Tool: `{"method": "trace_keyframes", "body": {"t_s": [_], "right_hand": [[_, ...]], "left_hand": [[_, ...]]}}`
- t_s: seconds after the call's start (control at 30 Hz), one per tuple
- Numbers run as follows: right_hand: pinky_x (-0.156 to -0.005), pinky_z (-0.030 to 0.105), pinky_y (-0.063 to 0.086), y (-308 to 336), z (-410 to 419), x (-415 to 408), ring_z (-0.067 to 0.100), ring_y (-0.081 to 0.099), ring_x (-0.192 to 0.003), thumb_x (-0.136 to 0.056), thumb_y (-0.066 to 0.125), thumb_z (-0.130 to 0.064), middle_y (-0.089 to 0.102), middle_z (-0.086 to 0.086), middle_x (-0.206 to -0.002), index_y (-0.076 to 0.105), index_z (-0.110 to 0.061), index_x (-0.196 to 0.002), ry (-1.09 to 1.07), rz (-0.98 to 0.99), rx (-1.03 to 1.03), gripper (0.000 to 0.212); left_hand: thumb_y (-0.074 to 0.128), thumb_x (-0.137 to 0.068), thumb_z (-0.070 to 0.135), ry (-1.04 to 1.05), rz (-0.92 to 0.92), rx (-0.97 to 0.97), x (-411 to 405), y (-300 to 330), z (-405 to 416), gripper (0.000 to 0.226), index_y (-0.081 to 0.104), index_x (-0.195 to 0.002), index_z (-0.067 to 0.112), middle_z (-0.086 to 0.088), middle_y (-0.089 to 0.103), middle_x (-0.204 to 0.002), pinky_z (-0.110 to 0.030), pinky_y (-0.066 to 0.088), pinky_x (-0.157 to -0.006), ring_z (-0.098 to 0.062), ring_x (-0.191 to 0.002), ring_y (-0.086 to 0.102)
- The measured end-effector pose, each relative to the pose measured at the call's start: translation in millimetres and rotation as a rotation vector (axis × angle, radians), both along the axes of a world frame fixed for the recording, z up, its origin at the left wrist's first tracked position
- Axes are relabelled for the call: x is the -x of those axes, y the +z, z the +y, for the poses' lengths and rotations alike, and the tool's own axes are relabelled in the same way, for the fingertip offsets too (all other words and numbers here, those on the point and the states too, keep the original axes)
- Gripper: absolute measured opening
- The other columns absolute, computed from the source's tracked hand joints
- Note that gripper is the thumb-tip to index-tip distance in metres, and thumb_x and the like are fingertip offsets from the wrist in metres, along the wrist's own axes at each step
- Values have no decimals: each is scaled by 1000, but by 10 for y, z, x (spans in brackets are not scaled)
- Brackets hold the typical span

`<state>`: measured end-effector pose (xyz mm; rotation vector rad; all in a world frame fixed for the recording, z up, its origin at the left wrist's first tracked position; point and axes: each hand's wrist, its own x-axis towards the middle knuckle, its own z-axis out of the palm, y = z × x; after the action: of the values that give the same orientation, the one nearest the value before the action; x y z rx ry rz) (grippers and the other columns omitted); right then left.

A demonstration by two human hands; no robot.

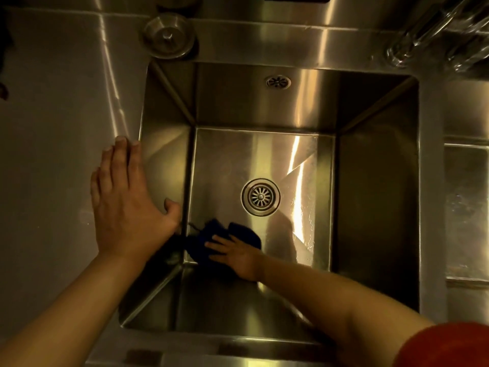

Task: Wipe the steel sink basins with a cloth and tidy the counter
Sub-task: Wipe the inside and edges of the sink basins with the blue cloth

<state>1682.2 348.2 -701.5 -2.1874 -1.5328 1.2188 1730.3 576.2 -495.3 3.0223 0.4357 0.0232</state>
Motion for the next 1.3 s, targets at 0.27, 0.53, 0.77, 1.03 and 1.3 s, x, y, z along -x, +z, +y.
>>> {"method": "trace_keyframes", "body": {"t_s": [0.27, 0.53, 0.77, 1.03, 1.3], "right_hand": [[-124, 58, 12, 292, -1408, -241, 26, -22, -154, -104, 44, -18, -28, 0, -166, -12, -27, -161, -371, -161, 430, 81], [-122, 57, 23, 339, -1439, -1100, 39, -15, -154, -99, 59, -21, -27, 18, -164, -18, -15, -160, -500, -318, 707, 98], [-121, 59, 20, 345, -1410, -1944, 39, 3, -155, -104, 47, -32, -15, 17, -168, -13, -18, -161, -466, -488, 796, 84], [-120, 60, 21, 448, -1422, -1823, 46, 1, -154, -97, 61, -36, -19, 20, -166, -17, -19, -160, -269, -482, 846, 102], [-122, 62, 17, 499, -1460, -793, 54, -11, -150, -74, 82, -56, -28, 27, -161, -23, -10, -157, -280, -341, 813, 141]], "left_hand": [[56, -69, 49, 6, -19, 18, -13, -1, 6, 109, 11, -164, 20, -7, 14, -170, -56, 19, -124, -28, -158, 11], [57, -69, 48, 5, -22, 29, -22, 7, 7, 107, 13, -163, 20, -8, 16, -170, -58, 20, -122, -30, -158, 12], [55, -70, 49, 6, -34, 44, -17, 8, -9, 106, 14, -163, 19, -8, 16, -170, -57, 19, -123, -30, -158, 12], [57, -69, 49, 2, -47, 33, 0, -1, -3, 106, 16, -162, 18, -8, 17, -169, -55, 18, -124, -30, -157, 13], [60, -70, 47, 9, -23, 75, 2, 58, -27, 108, 14, -163, 18, -9, 16, -169, -56, 16, -124, -30, -158, 11]]}}
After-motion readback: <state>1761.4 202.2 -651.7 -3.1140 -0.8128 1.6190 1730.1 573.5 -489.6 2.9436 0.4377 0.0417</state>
